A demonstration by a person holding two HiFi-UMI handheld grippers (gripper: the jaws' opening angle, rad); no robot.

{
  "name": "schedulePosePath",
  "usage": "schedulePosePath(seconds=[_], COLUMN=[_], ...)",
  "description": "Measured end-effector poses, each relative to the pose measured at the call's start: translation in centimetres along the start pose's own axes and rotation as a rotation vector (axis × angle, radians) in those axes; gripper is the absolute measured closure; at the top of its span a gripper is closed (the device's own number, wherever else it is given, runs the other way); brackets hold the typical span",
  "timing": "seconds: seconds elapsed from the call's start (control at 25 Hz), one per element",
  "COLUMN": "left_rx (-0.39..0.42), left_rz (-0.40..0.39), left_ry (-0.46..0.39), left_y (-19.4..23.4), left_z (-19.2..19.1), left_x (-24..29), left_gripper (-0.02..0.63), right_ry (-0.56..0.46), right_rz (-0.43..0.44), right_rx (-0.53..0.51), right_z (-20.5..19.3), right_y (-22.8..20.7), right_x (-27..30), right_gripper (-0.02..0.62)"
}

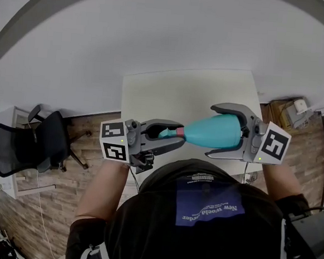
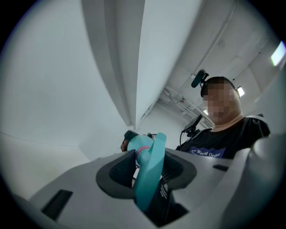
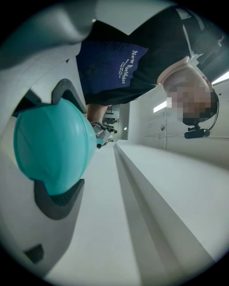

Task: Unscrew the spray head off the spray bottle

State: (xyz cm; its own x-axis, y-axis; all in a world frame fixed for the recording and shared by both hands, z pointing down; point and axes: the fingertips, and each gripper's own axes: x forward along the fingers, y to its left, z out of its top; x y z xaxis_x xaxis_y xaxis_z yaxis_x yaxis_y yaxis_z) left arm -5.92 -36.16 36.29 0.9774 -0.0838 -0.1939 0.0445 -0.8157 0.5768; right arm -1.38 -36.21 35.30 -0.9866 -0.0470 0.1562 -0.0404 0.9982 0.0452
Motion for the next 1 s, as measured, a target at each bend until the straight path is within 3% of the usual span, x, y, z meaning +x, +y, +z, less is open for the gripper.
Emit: schedulePosePath(seconds=[0.12, 0.24, 0.32, 0.44, 0.52, 0.6, 0.68, 0.8, 1.0], left_rx=[-0.108, -0.360, -0.487, -0.577, -0.595, -0.575, -0.522, -0.458, -0.362], left_rz=[-0.006, -0.015, -0.018, -0.017, -0.011, 0.006, 0.028, 0.034, 0.012], left_ry=[-0.036, -0.151, -0.209, -0.232, -0.231, -0.218, -0.187, -0.150, -0.109], left_y=[0.5, 2.2, 2.8, 3.3, 3.5, 3.5, 3.2, 2.8, 2.2], left_z=[0.0, -0.1, -0.3, -0.3, -0.3, -0.3, -0.3, -0.3, -0.7], left_x=[-0.2, -0.4, -0.4, -0.3, -0.3, -0.2, 0.0, 0.4, 0.5], left_gripper=[0.463, 0.465, 0.465, 0.465, 0.463, 0.462, 0.462, 0.460, 0.416], right_ry=[0.024, 0.149, 0.190, 0.196, 0.183, 0.131, 0.036, -0.087, -0.138], right_rz=[-0.037, -0.096, -0.103, -0.112, -0.109, -0.114, -0.120, -0.110, -0.091], right_rx=[-0.094, -0.284, -0.366, -0.401, -0.368, -0.236, -0.068, 0.074, 0.259], right_z=[0.1, -1.2, -1.3, -1.3, -1.6, -1.9, -1.8, -1.8, -3.6], right_y=[0.1, 0.0, 0.0, 0.0, -0.1, -0.4, -1.0, -2.1, -3.1], right_x=[0.1, 0.1, 0.1, 0.1, 0.0, -0.2, -0.4, -1.2, -2.4], right_gripper=[0.133, 0.134, 0.133, 0.133, 0.135, 0.133, 0.133, 0.133, 0.133])
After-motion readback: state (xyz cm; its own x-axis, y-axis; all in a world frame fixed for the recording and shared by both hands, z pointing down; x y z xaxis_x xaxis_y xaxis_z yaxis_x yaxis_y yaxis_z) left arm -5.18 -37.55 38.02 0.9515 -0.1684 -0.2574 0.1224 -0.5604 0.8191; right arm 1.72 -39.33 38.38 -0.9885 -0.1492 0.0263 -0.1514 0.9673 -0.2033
